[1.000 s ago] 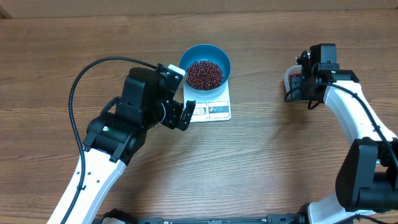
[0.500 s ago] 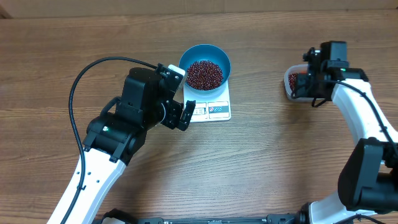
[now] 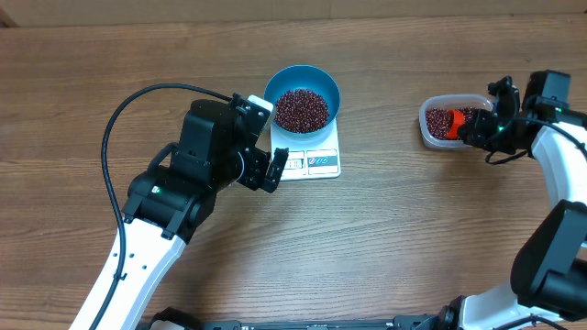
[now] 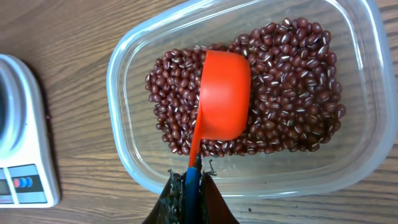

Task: Scoop item into bowl and weigh 150g on scale
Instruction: 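Drag the red cup through the beans in the tub to scoop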

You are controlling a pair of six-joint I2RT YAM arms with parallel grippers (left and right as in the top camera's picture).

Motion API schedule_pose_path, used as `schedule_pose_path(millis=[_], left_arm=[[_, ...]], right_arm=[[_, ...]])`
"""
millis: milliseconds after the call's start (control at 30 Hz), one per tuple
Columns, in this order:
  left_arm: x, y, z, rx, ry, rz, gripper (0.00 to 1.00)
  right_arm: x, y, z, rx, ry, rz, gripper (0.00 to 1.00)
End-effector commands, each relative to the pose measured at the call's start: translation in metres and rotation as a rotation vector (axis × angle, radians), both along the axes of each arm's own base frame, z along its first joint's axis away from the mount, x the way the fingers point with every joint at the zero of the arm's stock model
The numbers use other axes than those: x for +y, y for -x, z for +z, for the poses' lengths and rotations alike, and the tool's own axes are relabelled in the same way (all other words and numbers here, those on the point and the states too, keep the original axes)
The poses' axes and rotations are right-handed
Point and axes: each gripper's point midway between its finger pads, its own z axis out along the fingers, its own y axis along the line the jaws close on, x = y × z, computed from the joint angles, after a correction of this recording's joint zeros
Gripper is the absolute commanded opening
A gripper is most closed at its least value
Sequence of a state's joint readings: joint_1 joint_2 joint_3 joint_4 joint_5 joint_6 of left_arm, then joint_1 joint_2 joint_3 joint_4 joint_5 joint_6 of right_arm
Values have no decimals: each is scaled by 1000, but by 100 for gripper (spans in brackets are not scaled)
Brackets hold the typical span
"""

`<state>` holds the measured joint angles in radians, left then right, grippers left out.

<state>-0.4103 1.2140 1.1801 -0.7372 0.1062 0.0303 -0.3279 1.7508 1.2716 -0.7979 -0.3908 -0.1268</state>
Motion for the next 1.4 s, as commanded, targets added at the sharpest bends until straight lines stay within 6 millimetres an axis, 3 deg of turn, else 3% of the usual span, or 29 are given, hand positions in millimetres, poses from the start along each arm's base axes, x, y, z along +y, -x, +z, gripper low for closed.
schedule_pose_path(millis=[0,300,467,800,1367], left_arm=[[-2,0,-3,5,-4,-21,100],[-2,0,-3,6,-4,-21,100],[-2,0,-3,6,-4,-21,99],[-2,0,-3,6,-4,-21,100],[-2,0,-3,6,-4,-21,100]], right_arm=[[10,-2,-1,-4,-83,17,4],[29,-8,9,-56,-207,64,4],[29,-9,10,-60,-213,63,4],[12,-7,14,-72,-259,4,4],[-18,1,41,-178,-500,-66,4]])
